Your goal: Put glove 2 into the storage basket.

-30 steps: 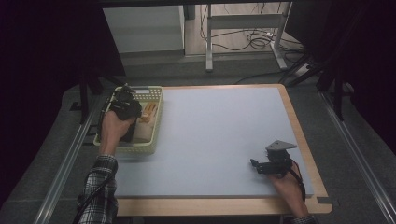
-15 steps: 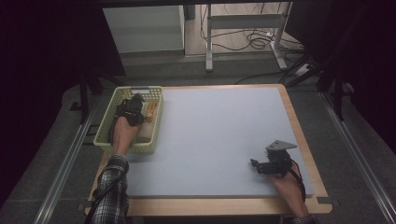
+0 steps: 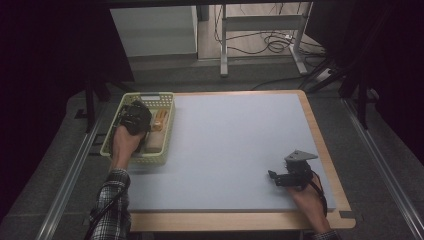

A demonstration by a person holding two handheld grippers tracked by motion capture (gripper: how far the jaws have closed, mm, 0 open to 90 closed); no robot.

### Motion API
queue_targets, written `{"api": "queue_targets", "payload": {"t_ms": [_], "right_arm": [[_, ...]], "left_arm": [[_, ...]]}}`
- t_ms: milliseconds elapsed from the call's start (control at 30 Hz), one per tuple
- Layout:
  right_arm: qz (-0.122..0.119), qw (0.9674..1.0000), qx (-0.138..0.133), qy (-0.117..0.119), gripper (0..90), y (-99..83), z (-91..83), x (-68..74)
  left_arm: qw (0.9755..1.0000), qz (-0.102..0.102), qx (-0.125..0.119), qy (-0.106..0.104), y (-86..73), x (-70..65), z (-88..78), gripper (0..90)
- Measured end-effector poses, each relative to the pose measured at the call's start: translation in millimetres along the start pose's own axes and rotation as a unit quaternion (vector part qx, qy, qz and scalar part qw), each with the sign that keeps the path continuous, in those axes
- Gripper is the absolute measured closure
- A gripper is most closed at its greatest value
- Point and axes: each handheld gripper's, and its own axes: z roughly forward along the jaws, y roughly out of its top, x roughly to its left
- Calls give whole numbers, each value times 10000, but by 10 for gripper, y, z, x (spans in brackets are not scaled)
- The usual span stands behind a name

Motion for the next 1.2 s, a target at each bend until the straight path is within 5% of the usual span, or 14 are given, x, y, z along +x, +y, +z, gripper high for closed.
{"api": "queue_targets", "payload": {"t_ms": [833,1200], "right_arm": [[-11,10000,-2,-9,144,-1,-1,1],[-13,10000,-3,-14,144,-1,-1,2]], "left_arm": [[9974,-132,-648,-278,-210,183,-308,204],[9944,70,-916,-530,-307,139,-444,91]]}}
